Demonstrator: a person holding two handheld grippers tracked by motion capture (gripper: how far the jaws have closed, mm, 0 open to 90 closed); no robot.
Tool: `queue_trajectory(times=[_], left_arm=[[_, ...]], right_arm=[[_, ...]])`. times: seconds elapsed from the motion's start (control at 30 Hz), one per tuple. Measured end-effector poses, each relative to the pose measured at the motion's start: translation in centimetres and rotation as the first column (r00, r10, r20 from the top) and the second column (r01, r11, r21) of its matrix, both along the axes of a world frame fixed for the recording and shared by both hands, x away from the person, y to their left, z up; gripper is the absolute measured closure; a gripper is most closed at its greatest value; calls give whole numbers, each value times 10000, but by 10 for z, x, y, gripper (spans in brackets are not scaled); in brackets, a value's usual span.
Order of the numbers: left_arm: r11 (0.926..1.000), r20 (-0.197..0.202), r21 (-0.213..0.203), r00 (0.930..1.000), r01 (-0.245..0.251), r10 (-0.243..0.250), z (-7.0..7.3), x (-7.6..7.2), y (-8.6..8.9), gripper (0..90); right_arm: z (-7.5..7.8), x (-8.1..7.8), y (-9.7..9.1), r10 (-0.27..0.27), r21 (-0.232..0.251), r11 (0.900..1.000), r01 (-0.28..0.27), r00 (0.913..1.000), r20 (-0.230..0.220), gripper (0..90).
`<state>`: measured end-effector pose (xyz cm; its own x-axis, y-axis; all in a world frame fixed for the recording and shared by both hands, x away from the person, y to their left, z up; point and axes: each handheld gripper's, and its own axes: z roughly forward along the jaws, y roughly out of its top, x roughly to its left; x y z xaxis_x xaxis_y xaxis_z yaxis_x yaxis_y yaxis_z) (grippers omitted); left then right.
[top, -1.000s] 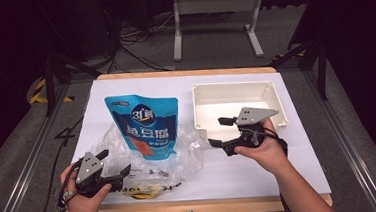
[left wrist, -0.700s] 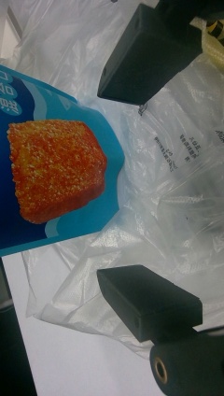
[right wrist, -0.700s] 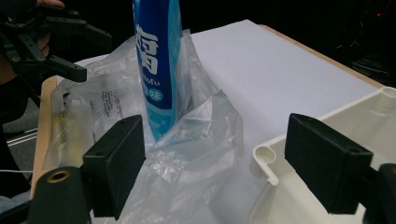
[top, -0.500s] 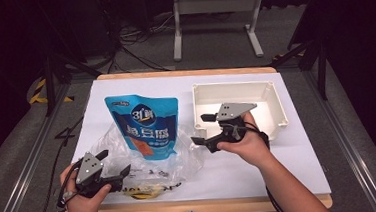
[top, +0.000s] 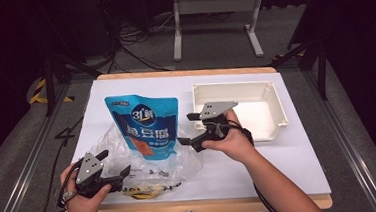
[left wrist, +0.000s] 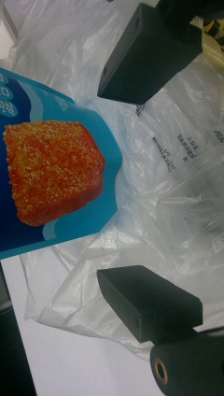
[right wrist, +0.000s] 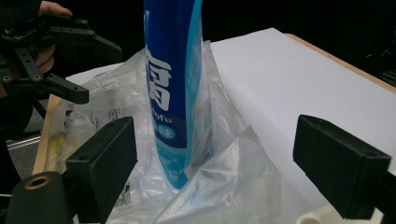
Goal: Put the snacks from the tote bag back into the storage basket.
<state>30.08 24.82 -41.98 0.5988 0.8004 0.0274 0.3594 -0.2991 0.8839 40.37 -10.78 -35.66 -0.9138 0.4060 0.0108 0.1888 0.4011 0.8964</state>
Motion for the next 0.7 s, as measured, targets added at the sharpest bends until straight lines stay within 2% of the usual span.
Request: queue_trajectory(times=[0.2,0.4,0.63,0.7], left_arm=[[10000,-22,-13,10000,20,-20,0,0,0,128],[10000,22,9,10000,59,-59,1,0,0,128],[10000,4,1,10000,42,-42,1,0,1,128],[10000,-3,4,10000,53,-53,0,0,1,128]], right_arm=[[-4,4,18,273,74,9996,-273,9996,25,128],[-10,7,31,326,17,9995,-326,9994,111,124],[-15,10,41,454,211,9987,-455,9990,55,95],[-17,11,43,551,404,9977,-550,9985,-8,82]])
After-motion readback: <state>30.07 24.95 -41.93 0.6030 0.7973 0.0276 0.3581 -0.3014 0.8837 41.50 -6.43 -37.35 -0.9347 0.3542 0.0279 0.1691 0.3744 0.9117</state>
